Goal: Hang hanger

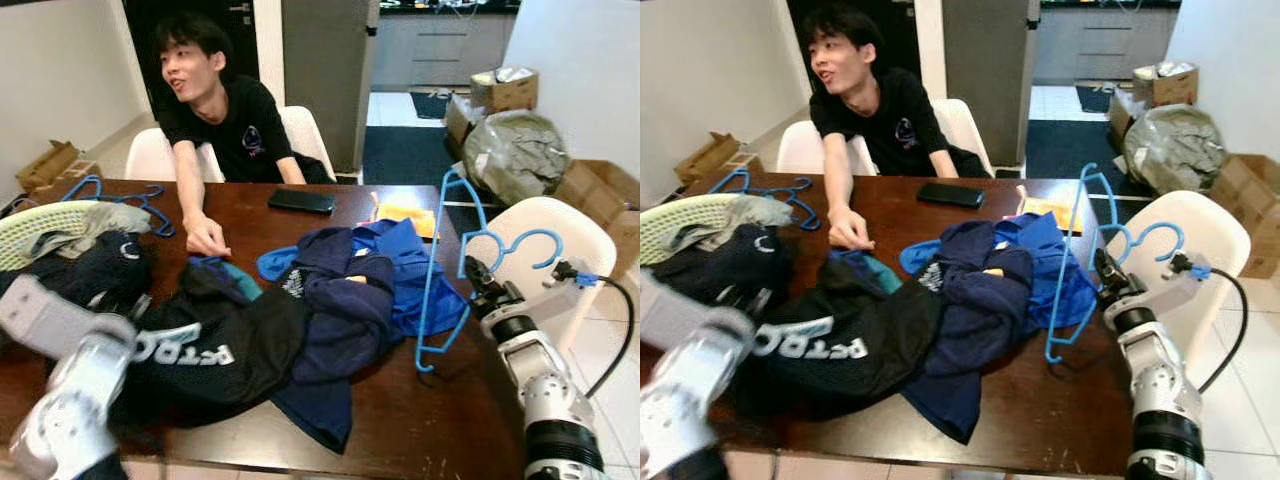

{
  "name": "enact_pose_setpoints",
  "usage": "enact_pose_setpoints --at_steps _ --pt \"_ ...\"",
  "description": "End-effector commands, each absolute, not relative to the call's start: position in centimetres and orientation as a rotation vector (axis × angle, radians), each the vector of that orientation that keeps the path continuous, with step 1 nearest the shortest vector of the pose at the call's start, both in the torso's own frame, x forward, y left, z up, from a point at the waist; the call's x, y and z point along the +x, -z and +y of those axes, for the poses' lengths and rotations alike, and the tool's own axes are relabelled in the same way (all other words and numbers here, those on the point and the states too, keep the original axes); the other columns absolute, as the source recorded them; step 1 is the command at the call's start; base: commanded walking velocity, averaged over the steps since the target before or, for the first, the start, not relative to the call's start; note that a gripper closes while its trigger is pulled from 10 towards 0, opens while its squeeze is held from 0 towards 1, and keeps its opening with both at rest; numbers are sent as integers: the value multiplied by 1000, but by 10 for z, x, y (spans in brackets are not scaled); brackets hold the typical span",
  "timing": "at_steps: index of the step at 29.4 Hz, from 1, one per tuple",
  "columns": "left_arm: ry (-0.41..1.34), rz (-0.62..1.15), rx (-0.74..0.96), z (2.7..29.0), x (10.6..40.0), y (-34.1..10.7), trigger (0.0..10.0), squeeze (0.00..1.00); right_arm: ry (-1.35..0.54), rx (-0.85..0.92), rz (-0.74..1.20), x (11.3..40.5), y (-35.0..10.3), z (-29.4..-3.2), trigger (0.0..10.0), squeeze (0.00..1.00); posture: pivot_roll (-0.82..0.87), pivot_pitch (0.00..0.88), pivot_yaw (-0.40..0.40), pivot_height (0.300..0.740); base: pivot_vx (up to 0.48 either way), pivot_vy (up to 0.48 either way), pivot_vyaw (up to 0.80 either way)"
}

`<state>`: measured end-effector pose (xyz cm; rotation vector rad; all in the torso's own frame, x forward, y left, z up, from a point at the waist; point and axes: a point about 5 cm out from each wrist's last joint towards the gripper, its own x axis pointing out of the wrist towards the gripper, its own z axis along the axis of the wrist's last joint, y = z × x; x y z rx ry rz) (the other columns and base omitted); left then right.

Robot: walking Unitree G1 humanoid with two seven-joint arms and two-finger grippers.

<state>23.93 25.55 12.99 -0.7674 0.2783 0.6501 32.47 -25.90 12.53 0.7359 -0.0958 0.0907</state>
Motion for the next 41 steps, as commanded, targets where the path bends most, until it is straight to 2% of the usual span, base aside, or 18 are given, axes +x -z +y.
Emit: enact_pose_setpoints --at_steps 1,3,4,5,6,7,12,15,24,27,30,34,35,37,38,39,40,41 --pt "-637 373 -791 240 232 -109 10000 0 -97 744 -109 325 -129 -259 10000 0 22 3 16 740 0 0 0" --pt "-613 385 -711 246 232 -110 10000 0 -98 745 -109 325 -129 -259 10000 0 20 4 13 740 0 0 0" --pt "-593 392 -557 258 234 -108 10000 408 -100 743 -106 325 -130 -259 10000 0 11 5 16 740 0 0 0" --pt "-593 392 -557 258 234 -108 10000 408 -100 743 -106 325 -130 -259 10000 0 11 5 16 740 0 0 0" --pt "-592 398 -506 261 234 -106 10000 773 -101 742 -104 324 -129 -259 10000 0 9 3 16 740 0 0 0" --pt "-595 407 -476 262 232 -103 10000 1000 -100 741 -103 324 -129 -260 10000 0 7 3 16 740 0 0 0" --pt "-611 420 -430 264 227 -101 10000 1000 -99 740 -102 323 -129 -261 10000 0 6 5 13 740 0 0 0" --pt "-664 326 -187 279 221 -126 10000 1000 -98 739 -95 323 -129 -263 10000 0 8 6 1 740 0 0 0" --pt "-635 87 151 279 223 -193 10000 1000 -106 734 -79 323 -130 -265 10000 0 11 9 -9 740 0 0 0" --pt "-553 -2 250 263 228 -214 10000 1000 -105 734 -77 323 -129 -265 10000 0 11 9 -9 740 0 0 0" --pt "-399 -121 317 230 239 -236 10000 1000 -105 733 -75 323 -130 -265 10000 0 7 14 -11 740 0 0 0" --pt "-317 -116 309 215 245 -234 10000 1000 -105 733 -75 324 -130 -265 10000 0 5 14 -8 740 0 0 0" --pt "-216 -8 245 199 253 -213 10000 1000 -104 732 -76 324 -130 -265 10000 0 -6 13 -2 740 0 0 0" --pt "-216 -8 245 199 253 -213 10000 1000 -104 732 -76 324 -130 -265 10000 0 -6 13 -2 740 0 0 0" --pt "-118 150 225 185 255 -184 10000 1000 -103 730 -77 323 -130 -264 10000 0 -13 11 3 740 0 0 0" --pt "-118 150 225 185 255 -184 10000 1000 -103 730 -77 323 -130 -264 10000 0 -13 11 3 740 0 0 0" --pt "-50 300 220 175 251 -159 10000 0 -100 729 -79 323 -130 -265 10000 0 -15 13 8 740 0 0 0" --pt "-25 393 221 173 245 -144 10000 0 -97 729 -79 323 -130 -265 10000 0 -14 15 9 740 0 0 0"
